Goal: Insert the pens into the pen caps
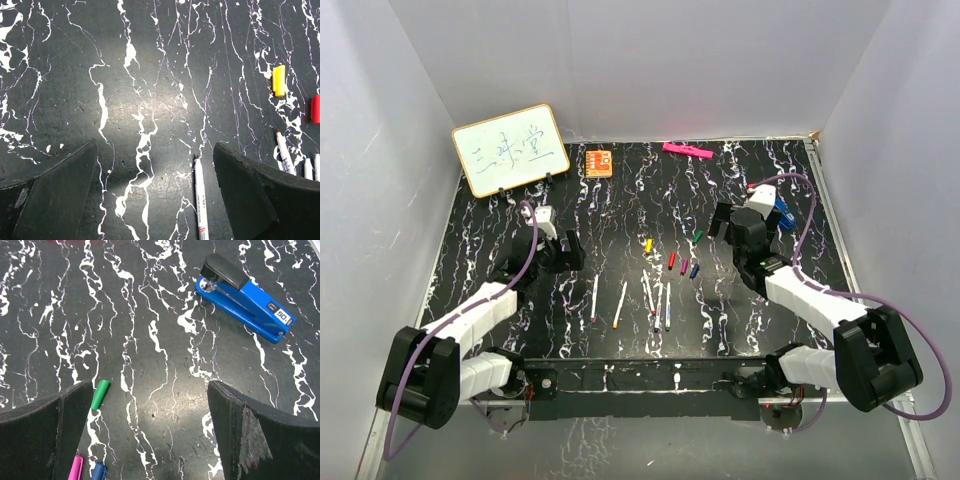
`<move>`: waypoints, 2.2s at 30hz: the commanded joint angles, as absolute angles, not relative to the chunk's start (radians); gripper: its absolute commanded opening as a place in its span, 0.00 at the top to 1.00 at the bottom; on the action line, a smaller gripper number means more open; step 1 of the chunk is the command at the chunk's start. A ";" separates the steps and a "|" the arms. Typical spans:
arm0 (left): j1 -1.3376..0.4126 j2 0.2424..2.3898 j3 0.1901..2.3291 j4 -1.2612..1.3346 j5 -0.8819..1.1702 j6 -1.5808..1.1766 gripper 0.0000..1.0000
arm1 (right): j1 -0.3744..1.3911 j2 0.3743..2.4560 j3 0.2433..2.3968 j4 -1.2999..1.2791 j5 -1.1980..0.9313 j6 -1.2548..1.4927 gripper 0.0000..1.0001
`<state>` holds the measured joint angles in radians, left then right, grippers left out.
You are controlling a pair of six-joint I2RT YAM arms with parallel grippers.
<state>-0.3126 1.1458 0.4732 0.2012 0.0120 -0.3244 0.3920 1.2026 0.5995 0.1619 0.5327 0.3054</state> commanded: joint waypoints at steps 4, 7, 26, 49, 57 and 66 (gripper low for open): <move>-0.318 1.147 0.493 0.182 -0.016 -0.322 0.01 | 0.391 1.234 0.637 0.179 0.564 0.303 0.02; -0.319 1.156 0.503 0.179 -0.025 -0.328 0.02 | 0.391 1.235 0.637 0.179 0.585 0.310 0.02; -0.375 1.197 0.681 0.069 0.153 -0.255 0.02 | 0.262 1.196 0.643 0.187 0.406 0.413 0.02; -0.689 1.346 0.833 -0.421 -0.218 -0.438 0.03 | 0.259 1.111 0.599 0.250 0.423 0.346 0.27; -0.693 1.327 0.818 -0.436 -0.132 -0.447 0.80 | 0.246 1.110 0.593 0.251 0.419 0.384 0.03; -0.693 1.342 0.815 -0.459 -0.117 -0.481 0.56 | 0.160 1.143 0.598 0.256 0.223 0.440 0.02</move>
<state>-0.6895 1.3468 0.8040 -0.4133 -0.1368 -0.4511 0.1856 1.1389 0.5911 0.2127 0.3191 0.4099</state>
